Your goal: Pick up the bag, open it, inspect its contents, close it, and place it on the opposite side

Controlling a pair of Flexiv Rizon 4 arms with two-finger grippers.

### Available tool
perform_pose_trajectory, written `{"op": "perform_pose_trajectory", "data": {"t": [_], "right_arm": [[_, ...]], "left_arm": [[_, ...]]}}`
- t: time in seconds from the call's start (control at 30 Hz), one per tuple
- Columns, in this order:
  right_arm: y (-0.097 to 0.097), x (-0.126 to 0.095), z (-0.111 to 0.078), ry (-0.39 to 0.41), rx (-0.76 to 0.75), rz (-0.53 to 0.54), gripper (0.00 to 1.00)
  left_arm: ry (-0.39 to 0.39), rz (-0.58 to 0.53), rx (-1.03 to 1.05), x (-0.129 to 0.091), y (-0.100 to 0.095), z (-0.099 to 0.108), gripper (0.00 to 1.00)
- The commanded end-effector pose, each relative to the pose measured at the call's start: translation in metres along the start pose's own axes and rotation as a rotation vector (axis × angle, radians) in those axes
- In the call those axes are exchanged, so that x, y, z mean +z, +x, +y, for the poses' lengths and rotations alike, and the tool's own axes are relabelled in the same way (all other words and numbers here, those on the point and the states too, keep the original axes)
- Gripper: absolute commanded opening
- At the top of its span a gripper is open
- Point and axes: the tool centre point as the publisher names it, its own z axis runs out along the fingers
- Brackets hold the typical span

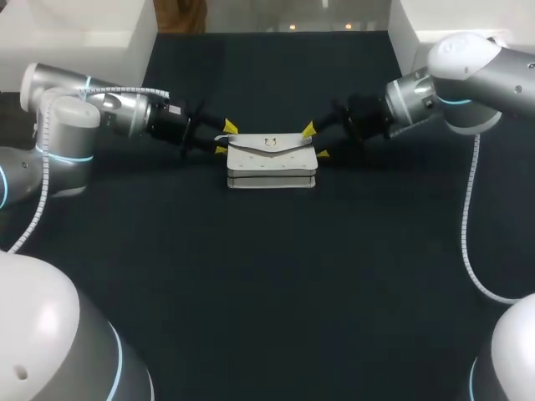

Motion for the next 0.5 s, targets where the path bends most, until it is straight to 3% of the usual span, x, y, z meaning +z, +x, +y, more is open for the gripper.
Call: {"op": "perform_pose_trajectory", "data": {"t": [0.03, 0.07, 0.27, 0.43, 0.5], "right_arm": [[-0.0023, 0.0059, 0.0077, 0.022, -0.001, 0.008, 0.55], [-0.0027, 0.0075, 0.0083, 0.023, 0.001, 0.005, 0.50], [-0.0046, 0.0103, 0.0103, 0.027, 0.010, 0.006, 0.47], [-0.0056, 0.0107, 0.0105, 0.024, 0.017, 0.008, 0.36], [-0.0062, 0.0105, 0.0103, 0.022, 0.019, 0.010, 0.12]], "left_arm": [[0.000, 0.001, -0.002, 0.0059, -0.0042, -0.0038, 0.51], [0.001, -0.002, -0.003, 0.0068, -0.0053, -0.0043, 0.51], [0.014, -0.010, -0.016, 0.0072, -0.0101, -0.0066, 0.49], [0.023, -0.012, -0.022, 0.0072, -0.0112, -0.0070, 0.32], [0.025, -0.011, -0.025, 0.0073, -0.0114, -0.0069, 0.17]]}}
